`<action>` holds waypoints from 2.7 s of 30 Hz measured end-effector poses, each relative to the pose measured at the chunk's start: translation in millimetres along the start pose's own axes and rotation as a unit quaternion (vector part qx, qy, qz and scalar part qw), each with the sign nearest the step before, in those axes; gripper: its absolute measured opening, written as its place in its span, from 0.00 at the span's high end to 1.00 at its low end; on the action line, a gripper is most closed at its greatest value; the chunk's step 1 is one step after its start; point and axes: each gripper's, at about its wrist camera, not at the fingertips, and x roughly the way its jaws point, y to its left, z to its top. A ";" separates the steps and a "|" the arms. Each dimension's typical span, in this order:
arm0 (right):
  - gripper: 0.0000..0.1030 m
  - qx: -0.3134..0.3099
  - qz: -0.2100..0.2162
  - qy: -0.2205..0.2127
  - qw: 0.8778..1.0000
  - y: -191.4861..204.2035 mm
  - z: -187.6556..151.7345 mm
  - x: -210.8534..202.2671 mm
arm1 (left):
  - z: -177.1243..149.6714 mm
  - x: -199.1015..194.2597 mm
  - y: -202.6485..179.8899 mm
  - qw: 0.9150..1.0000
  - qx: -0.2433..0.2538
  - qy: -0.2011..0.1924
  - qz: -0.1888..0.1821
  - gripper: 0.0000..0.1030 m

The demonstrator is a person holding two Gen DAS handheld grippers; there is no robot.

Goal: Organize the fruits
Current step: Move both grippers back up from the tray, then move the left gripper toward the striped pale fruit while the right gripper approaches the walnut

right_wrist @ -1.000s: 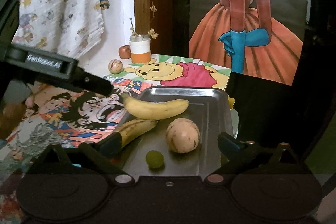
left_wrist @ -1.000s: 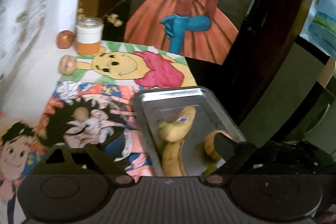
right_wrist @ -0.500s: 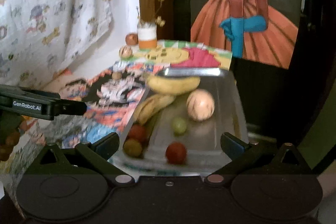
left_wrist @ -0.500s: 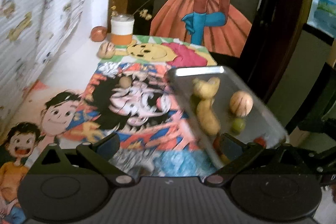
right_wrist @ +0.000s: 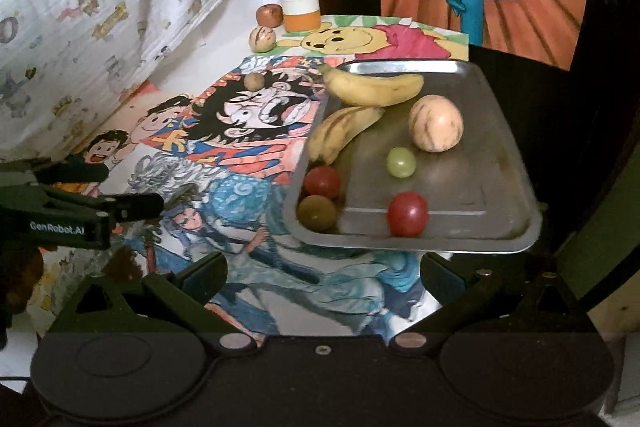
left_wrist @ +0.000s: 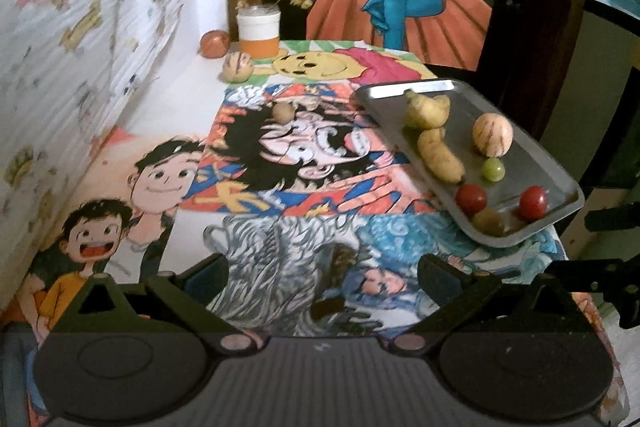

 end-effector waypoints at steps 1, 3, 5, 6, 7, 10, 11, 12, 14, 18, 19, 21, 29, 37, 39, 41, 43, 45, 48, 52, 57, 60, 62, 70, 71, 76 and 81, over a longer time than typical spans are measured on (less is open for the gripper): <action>0.01 -0.007 -0.003 0.001 1.000 3.7 0.3 0.2 | -0.5 0.0 2.4 1.000 -0.002 0.002 0.001 0.00; 0.01 -0.016 -0.006 0.001 1.000 7.1 0.8 0.0 | -2.2 -0.8 6.7 1.000 -0.008 0.005 0.007 0.00; 0.01 -0.021 -0.002 0.004 1.000 9.5 1.0 -0.5 | -3.4 -1.7 10.5 1.000 -0.014 0.005 0.009 0.00; 0.01 -0.024 -0.001 0.004 1.000 11.0 0.9 -0.6 | -3.8 -2.1 12.1 1.000 -0.016 0.006 0.011 0.00; 0.01 -0.026 -0.001 0.005 1.000 12.0 0.9 -0.3 | -4.0 -2.2 13.0 1.000 -0.018 0.006 0.012 0.00; 0.01 -0.033 0.000 0.009 0.999 16.0 -0.2 0.7 | -5.1 -2.3 15.2 1.000 -0.019 0.008 0.017 0.00; 0.01 -0.036 0.001 0.011 0.999 17.3 -0.5 0.7 | -5.5 -2.4 15.6 1.000 -0.019 0.009 0.017 0.00; 0.01 -0.040 0.002 0.013 0.999 18.7 -0.7 0.5 | -5.8 -2.8 15.9 1.000 -0.019 0.010 0.018 0.00; 0.01 -0.049 0.006 0.016 0.999 21.6 0.3 -1.6 | -5.6 -4.3 16.5 1.000 -0.018 0.008 0.021 0.00; 0.01 -0.057 0.030 0.019 0.998 23.7 8.2 -11.5 | -4.9 -10.2 20.1 1.000 -0.023 0.001 0.020 0.00; 0.01 -0.056 0.043 0.023 0.997 23.8 10.1 -14.1 | -4.7 -11.9 21.1 1.000 -0.023 -0.001 0.020 0.00; 0.01 -0.053 0.074 0.043 0.995 24.2 13.2 -17.0 | -4.3 -15.6 23.2 1.000 -0.024 -0.004 0.016 0.00; 0.01 -0.035 0.103 0.112 0.988 29.2 35.4 -20.9 | -1.8 -30.5 37.2 0.999 -0.026 -0.005 0.026 0.00; 0.01 -0.016 0.114 0.089 0.989 32.2 117.7 -53.2 | 34.3 -49.5 71.4 0.992 -0.068 -0.035 0.097 0.00; 0.01 -0.011 0.113 0.064 0.992 30.5 146.2 -62.8 | 42.3 -52.3 77.5 0.991 -0.068 -0.046 0.105 0.00; 0.01 -0.005 0.108 0.033 0.994 27.6 173.5 -69.7 | 51.1 -53.9 81.1 0.990 -0.068 -0.053 0.112 0.00; 0.01 -0.022 0.090 -0.007 0.996 27.0 198.1 -71.8 | 62.7 -53.3 83.5 0.989 -0.071 -0.061 0.117 0.00; 0.01 -0.043 0.058 -0.063 0.995 27.3 216.3 -70.4 | 78.1 -50.5 87.9 0.985 -0.093 -0.068 0.127 0.00; 0.01 -0.040 0.026 -0.125 0.991 22.0 240.0 -58.2 | 104.6 -40.5 95.1 0.980 -0.130 -0.076 0.130 0.00; 0.01 0.016 0.030 -0.179 0.983 11.4 254.4 -33.4 | 147.7 -24.1 94.0 0.979 -0.120 -0.092 0.140 0.00; 0.00 0.021 -0.008 -0.232 0.973 8.3 218.7 -1.2 | 180.3 5.0 88.3 0.975 -0.110 -0.081 0.173 0.00; 0.01 -0.007 -0.060 -0.245 0.968 14.7 189.9 20.7 | 185.8 29.3 89.3 0.978 -0.100 -0.068 0.169 0.00; 0.00 -0.022 -0.069 -0.247 0.966 21.7 177.2 35.4 | 188.6 46.7 89.4 0.980 -0.086 -0.070 0.162 0.00; 0.00 0.054 -0.019 -0.195 0.979 56.3 130.5 80.4 | 198.7 124.6 92.5 0.984 -0.031 -0.028 0.172 0.00; 0.00 0.052 -0.010 -0.184 0.981 63.2 126.3 87.3 | 199.9 133.0 95.0 0.985 -0.030 -0.029 0.168 0.00; 0.01 0.011 0.011 -0.157 0.987 93.0 132.3 127.9 | 202.7 176.6 107.9 0.988 -0.031 -0.040 0.145 0.00; 0.12 0.000 -0.017 -0.137 0.990 99.4 144.5 166.0 | 200.3 208.0 121.0 0.991 -0.038 -0.052 0.120 0.00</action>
